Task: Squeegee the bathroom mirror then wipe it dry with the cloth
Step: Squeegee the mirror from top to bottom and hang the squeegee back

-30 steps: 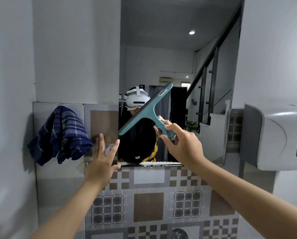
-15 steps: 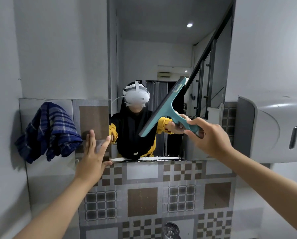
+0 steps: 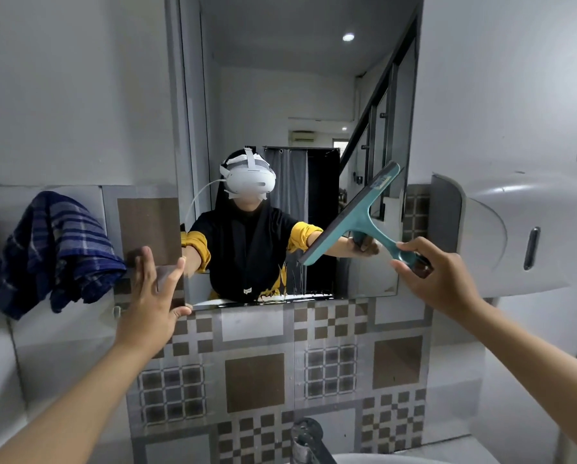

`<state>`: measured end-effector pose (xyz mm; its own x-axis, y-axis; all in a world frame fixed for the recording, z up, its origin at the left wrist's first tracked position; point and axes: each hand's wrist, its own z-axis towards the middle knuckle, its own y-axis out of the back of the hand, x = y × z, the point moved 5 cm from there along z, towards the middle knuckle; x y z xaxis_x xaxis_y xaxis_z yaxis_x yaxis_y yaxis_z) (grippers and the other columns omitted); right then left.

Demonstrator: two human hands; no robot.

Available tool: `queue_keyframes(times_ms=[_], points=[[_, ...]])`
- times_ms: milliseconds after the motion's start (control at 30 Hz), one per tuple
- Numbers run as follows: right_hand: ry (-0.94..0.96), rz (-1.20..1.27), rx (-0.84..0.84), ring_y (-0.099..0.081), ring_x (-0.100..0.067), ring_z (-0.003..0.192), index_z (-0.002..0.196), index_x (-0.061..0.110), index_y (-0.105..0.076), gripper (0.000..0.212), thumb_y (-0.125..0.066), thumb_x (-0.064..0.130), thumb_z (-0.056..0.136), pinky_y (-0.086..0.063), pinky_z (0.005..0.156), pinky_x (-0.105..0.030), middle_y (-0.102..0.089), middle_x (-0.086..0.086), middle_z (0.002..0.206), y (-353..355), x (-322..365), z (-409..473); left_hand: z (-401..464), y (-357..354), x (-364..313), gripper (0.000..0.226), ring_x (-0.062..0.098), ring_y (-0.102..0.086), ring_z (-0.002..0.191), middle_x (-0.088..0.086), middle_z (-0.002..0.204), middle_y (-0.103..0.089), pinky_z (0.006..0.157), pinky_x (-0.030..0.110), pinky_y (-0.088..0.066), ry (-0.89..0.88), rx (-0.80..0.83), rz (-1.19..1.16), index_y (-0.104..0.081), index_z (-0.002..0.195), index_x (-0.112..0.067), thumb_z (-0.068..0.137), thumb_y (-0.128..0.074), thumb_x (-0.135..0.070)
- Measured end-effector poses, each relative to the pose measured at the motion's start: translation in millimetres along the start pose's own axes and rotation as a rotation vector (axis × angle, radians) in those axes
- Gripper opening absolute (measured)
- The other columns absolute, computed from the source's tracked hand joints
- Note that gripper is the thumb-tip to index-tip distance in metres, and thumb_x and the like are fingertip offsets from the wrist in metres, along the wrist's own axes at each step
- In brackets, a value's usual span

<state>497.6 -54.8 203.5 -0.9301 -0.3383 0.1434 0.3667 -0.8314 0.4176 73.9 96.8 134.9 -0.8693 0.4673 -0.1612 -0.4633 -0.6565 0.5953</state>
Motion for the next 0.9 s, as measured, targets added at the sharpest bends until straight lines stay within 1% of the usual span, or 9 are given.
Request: queue_keyframes(times_ms=[133, 267, 333, 433, 467, 633, 733, 800, 900], points=[[-0.067, 0.035, -0.025, -0.060, -0.023, 0.051, 0.103, 0.011, -0.061, 0.029, -0.070, 0.028, 0.080, -0.056, 0.045, -0.040, -0.064, 0.000, 0.077, -10.0, 5.1, -13.8, 0.3, 1.1, -0.8, 0.095, 0.033, 0.011, 0.141, 0.014, 0.155, 0.017, 0.087, 0.063, -0.045, -0.013, -0.008, -0.002, -0.023, 0.144, -0.030, 0.068, -0.079, -0.017], [-0.212, 0.120, -0.055, -0.058, -0.021, 0.050, 0.101, 0.013, -0.059, 0.025, -0.072, 0.020, 0.082, -0.054, 0.043, -0.036, -0.065, -0.003, 0.074, -25.8, 8.5, -34.0, 0.8, 0.6, -1.8, 0.095, 0.034, 0.010, 0.140, 0.014, 0.155, 0.017, 0.085, 0.063, -0.046, -0.017, -0.017, -0.004, -0.024, 0.144, -0.029, 0.068, -0.079, -0.016], [-0.299, 0.194, -0.072, -0.058, -0.024, 0.050, 0.100, 0.016, -0.057, 0.021, -0.070, 0.019, 0.084, -0.053, 0.042, -0.037, -0.065, -0.008, 0.075, -34.6, 16.8, -43.0, 1.0, -0.4, -1.3, 0.095, 0.035, 0.010, 0.140, 0.015, 0.155, 0.017, 0.086, 0.063, -0.046, -0.027, -0.022, 0.003, -0.023, 0.145, -0.029, 0.068, -0.079, -0.016], [-0.452, 0.357, -0.117, -0.051, -0.020, 0.046, 0.095, 0.020, -0.051, 0.017, -0.066, 0.019, 0.087, -0.045, 0.038, -0.023, -0.062, -0.010, 0.070, -51.2, 38.1, -51.0, 0.4, -2.1, -0.4, 0.096, 0.039, 0.007, 0.141, 0.018, 0.155, 0.015, 0.089, 0.062, -0.044, -0.050, -0.029, 0.018, -0.023, 0.145, -0.027, 0.068, -0.079, -0.015], [-0.499, 0.409, -0.134, -0.049, -0.017, 0.047, 0.095, 0.021, -0.049, 0.017, -0.065, 0.019, 0.089, -0.042, 0.039, -0.021, -0.060, -0.010, 0.069, -57.8, 46.0, -52.0, 0.2, -2.0, -0.8, 0.096, 0.040, 0.005, 0.141, 0.019, 0.155, 0.014, 0.089, 0.060, -0.045, -0.054, -0.032, 0.029, -0.023, 0.145, -0.026, 0.068, -0.079, -0.015], [-0.716, 0.595, -0.223, -0.045, -0.016, 0.049, 0.101, 0.022, -0.042, 0.018, -0.058, 0.027, 0.093, -0.041, 0.046, -0.031, -0.053, -0.006, 0.065, -88.8, 81.0, -51.7, 0.6, 0.0, -2.7, 0.099, 0.041, 0.001, 0.141, 0.021, 0.155, 0.011, 0.086, 0.057, -0.047, -0.051, -0.039, 0.031, -0.022, 0.144, -0.027, 0.065, -0.081, -0.018], [-0.802, 0.651, -0.283, -0.048, -0.019, 0.053, 0.103, 0.023, -0.041, 0.019, -0.055, 0.032, 0.093, -0.046, 0.050, -0.037, -0.056, -0.011, 0.072, -104.6, 105.5, -49.3, 0.4, -0.6, -2.5, 0.102, 0.042, 0.001, 0.141, 0.022, 0.154, 0.012, 0.088, 0.056, -0.046, -0.058, -0.036, 0.027, -0.018, 0.145, -0.027, 0.065, -0.081, -0.019], [-0.849, 0.706, -0.319, -0.049, -0.018, 0.052, 0.104, 0.021, -0.039, 0.020, -0.054, 0.031, 0.094, -0.045, 0.047, -0.033, -0.056, -0.011, 0.075, -114.4, 124.7, -47.0, -0.1, -1.2, -2.3, 0.102, 0.042, 0.002, 0.140, 0.022, 0.154, 0.013, 0.095, 0.056, -0.040, -0.057, -0.033, 0.020, -0.017, 0.145, -0.027, 0.066, -0.080, -0.018], [-0.900, 0.833, -0.338, -0.048, -0.018, 0.041, 0.102, 0.019, -0.037, 0.020, -0.053, 0.029, 0.096, -0.040, 0.037, -0.025, -0.054, -0.011, 0.071, -130.0, 153.8, -42.6, -0.1, -0.9, -2.3, 0.100, 0.041, 0.007, 0.140, 0.021, 0.153, 0.017, 0.102, 0.053, -0.030, -0.050, -0.032, 0.016, -0.014, 0.146, -0.028, 0.069, -0.078, -0.018]])
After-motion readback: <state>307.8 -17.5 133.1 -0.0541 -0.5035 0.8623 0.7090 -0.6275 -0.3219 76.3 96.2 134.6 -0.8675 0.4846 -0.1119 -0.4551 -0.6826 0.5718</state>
